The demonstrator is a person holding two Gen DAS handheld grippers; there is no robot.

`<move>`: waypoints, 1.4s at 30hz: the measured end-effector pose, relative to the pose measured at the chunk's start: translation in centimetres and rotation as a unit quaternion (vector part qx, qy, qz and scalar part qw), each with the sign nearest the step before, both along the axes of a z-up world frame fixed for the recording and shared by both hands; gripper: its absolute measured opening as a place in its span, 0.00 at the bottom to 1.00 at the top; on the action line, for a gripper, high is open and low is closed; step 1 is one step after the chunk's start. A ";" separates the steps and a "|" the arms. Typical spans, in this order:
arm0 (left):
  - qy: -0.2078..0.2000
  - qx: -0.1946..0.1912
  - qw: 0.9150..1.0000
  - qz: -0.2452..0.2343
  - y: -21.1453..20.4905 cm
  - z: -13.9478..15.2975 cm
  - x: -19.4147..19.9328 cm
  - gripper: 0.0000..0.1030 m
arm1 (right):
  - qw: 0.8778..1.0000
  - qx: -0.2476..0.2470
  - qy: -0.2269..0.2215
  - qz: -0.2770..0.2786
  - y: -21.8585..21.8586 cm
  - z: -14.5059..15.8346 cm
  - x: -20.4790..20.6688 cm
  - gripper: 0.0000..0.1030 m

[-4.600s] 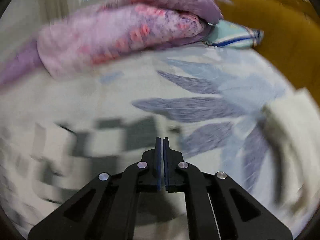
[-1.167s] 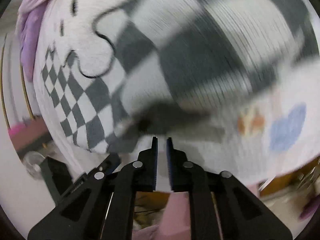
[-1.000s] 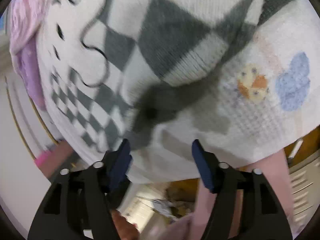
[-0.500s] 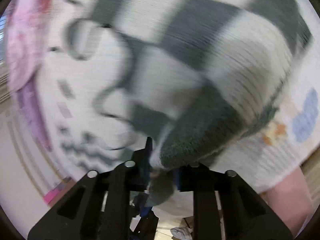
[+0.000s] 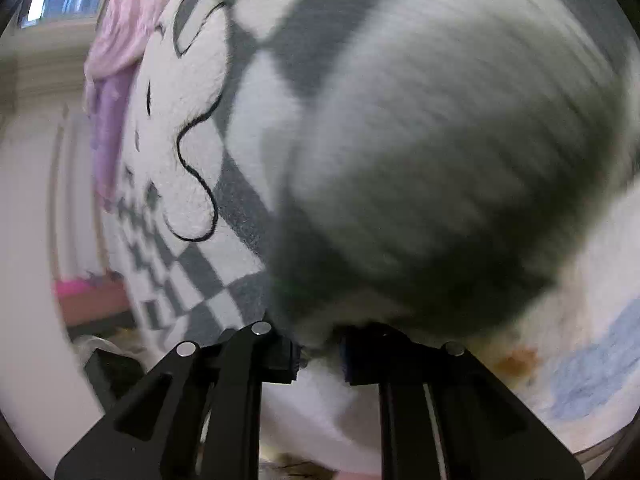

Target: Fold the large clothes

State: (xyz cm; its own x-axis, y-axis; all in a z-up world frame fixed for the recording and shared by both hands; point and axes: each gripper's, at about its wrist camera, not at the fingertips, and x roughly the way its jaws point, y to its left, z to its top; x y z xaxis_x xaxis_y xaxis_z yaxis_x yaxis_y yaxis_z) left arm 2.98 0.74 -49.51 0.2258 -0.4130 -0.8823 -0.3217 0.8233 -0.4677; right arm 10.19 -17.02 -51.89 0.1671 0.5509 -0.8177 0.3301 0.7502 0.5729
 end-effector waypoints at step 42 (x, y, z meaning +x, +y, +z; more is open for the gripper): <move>0.135 0.172 0.971 -0.099 6.0 12.9 6.9 0.64 | 0.998 -0.060 -0.008 0.031 -9.0 13.4 4.5 0.85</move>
